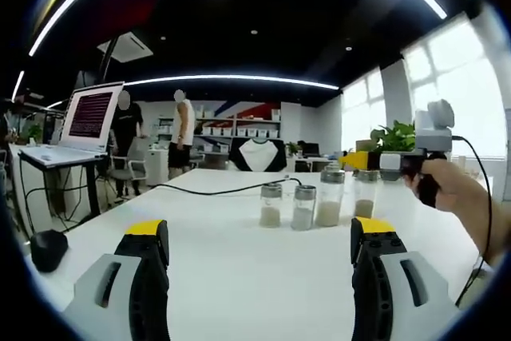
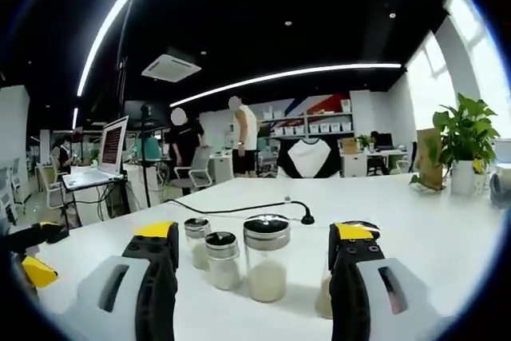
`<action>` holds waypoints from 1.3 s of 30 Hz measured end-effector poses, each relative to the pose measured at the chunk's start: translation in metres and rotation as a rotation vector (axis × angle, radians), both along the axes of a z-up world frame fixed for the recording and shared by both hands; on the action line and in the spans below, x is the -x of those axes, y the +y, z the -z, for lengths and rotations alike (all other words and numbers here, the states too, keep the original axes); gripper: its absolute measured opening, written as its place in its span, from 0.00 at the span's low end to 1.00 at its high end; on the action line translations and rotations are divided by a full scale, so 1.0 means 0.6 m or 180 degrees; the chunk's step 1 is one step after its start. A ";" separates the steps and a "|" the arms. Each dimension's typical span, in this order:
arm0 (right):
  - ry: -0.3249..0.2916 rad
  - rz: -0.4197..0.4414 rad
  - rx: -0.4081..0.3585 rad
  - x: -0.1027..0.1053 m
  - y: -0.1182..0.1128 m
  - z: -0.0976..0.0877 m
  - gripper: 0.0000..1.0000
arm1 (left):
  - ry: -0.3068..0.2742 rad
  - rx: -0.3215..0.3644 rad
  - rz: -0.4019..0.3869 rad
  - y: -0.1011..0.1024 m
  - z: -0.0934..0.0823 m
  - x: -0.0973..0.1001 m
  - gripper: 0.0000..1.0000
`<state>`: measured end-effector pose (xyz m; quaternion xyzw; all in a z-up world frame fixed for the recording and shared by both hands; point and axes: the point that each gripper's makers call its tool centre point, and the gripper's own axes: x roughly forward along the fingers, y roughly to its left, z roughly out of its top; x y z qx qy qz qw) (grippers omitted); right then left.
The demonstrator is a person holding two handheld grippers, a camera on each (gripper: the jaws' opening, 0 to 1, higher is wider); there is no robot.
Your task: Rotate the seasoning bottle until the label or dispensing opening points toward the visible target arrow and the bottle remains upright within the marked orientation range
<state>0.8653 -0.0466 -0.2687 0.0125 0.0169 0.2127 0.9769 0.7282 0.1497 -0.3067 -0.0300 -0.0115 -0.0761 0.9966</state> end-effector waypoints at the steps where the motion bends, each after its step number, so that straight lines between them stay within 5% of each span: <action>1: 0.0021 -0.0018 0.0017 -0.006 0.004 0.004 0.75 | 0.0006 0.0002 0.0004 0.000 0.001 0.000 1.00; 8: 0.0117 -0.0050 0.0073 -0.035 0.015 0.026 0.67 | -0.0008 0.0029 0.0009 0.000 -0.002 -0.002 0.99; 10: 0.0187 0.0040 -0.0153 -0.037 0.011 0.027 0.60 | 0.0007 0.0036 0.0006 0.000 0.000 -0.001 0.99; 12: 0.0117 0.0006 -0.0007 -0.046 0.015 0.025 0.54 | -0.0010 0.0062 0.0005 0.000 -0.003 -0.001 0.99; 30: 0.0292 0.0078 0.0203 -0.106 0.012 0.051 0.54 | 0.0017 0.0057 0.0052 -0.008 -0.002 0.000 0.99; 39: 0.0371 0.0068 0.0092 -0.128 0.016 0.067 0.43 | 0.0023 0.0065 0.0053 -0.009 -0.001 0.001 0.99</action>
